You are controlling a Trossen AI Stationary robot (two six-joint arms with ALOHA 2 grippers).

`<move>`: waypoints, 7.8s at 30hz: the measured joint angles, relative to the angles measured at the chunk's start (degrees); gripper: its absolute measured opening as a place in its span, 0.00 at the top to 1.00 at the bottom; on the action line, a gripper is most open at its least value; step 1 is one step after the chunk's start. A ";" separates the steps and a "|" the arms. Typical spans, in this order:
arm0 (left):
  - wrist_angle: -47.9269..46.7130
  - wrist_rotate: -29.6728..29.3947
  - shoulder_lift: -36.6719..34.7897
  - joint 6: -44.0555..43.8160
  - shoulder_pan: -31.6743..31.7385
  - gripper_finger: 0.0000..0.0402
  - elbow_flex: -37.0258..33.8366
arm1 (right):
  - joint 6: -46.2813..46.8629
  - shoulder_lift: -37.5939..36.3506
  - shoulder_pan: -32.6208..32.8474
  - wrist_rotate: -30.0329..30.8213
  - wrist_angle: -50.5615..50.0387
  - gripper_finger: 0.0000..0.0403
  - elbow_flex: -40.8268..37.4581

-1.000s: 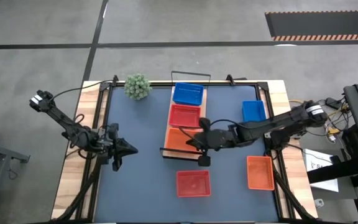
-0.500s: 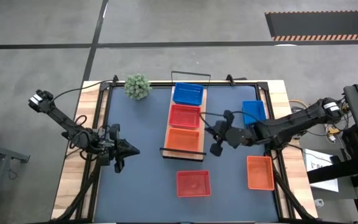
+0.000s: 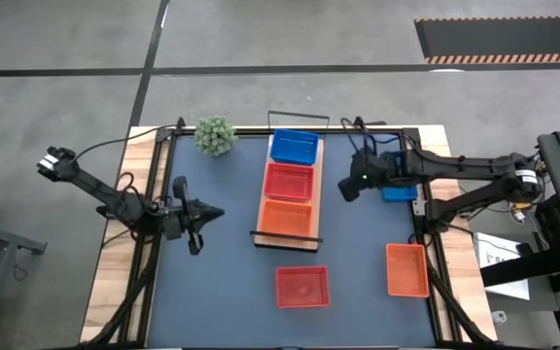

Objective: Stack baskets on shelf by color
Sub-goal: Stack the blue bin on top of the blue bin, then stack the red bin on top of the red bin

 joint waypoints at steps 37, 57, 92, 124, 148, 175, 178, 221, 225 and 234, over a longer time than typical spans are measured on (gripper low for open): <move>0.13 -10.20 -3.26 4.05 0.01 1.00 -4.34 | -0.16 25.84 -25.91 -4.66 -6.31 0.91 -6.63; -0.26 -10.20 -3.15 4.86 0.01 1.00 -4.34 | -25.15 24.34 -10.62 -2.10 -21.39 0.98 30.59; -0.24 -10.63 -4.03 7.07 0.01 1.00 -4.41 | -57.41 58.96 -13.27 -9.71 -22.05 0.98 71.66; -0.22 -10.66 -3.90 7.06 0.01 1.00 -4.41 | -52.90 58.18 -13.12 -9.72 -18.18 0.92 71.16; -0.06 -7.55 -2.99 6.99 0.01 1.00 -4.26 | -48.02 30.33 6.90 -7.70 10.36 0.98 35.95; -13.94 19.32 18.60 -18.88 40.85 1.00 6.38 | -41.46 0.47 11.49 -0.14 47.71 0.98 -11.21; -16.93 24.33 26.10 -18.10 47.84 1.00 11.29 | -41.08 0.50 11.49 -0.13 47.82 0.98 -11.92; -19.73 34.85 51.42 -14.40 58.72 1.00 26.48 | -39.99 1.30 11.49 1.97 47.83 0.98 -13.35; -20.16 34.85 50.05 -16.32 58.71 1.00 26.03 | -39.73 1.30 11.47 2.08 48.18 0.98 -14.60; -32.52 34.83 42.17 -24.58 55.73 1.00 24.60 | -36.99 1.30 9.10 2.87 48.27 0.98 -17.69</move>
